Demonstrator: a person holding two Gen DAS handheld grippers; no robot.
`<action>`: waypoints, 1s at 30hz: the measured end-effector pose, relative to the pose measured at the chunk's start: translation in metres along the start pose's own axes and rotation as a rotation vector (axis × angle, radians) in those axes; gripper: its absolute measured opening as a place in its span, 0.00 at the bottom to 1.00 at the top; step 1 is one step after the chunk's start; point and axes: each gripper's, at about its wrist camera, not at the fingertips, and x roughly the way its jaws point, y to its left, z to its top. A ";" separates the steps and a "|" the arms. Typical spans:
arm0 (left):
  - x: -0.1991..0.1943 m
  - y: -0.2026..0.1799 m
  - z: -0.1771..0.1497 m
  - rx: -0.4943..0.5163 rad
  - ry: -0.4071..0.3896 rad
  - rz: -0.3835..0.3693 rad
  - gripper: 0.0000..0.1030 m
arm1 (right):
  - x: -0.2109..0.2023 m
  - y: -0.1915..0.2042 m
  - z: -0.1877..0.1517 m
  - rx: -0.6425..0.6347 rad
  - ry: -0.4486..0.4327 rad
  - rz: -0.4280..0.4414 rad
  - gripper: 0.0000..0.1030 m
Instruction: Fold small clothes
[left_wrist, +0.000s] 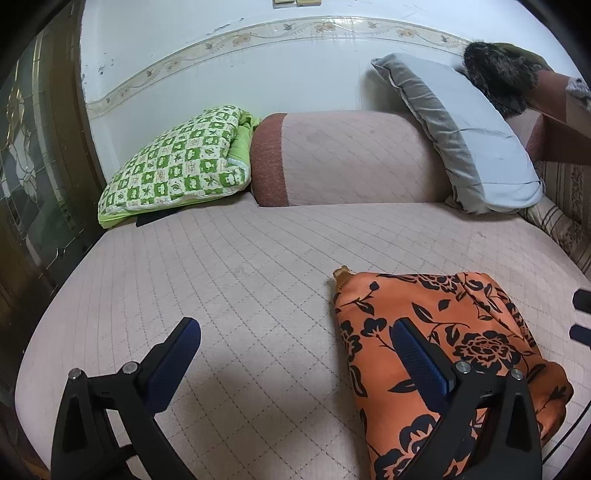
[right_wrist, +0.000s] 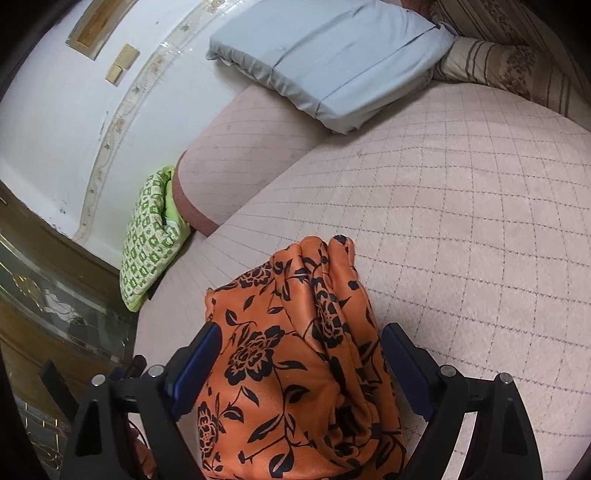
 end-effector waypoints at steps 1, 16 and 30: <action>0.000 -0.001 0.000 0.002 0.004 -0.002 1.00 | -0.002 0.003 0.000 -0.013 -0.011 0.006 0.87; 0.017 -0.007 -0.020 0.003 0.208 -0.194 1.00 | -0.003 0.031 -0.014 -0.172 -0.021 -0.105 0.57; 0.048 -0.019 -0.031 -0.022 0.292 -0.231 0.99 | 0.009 0.017 -0.008 -0.114 0.042 -0.103 0.62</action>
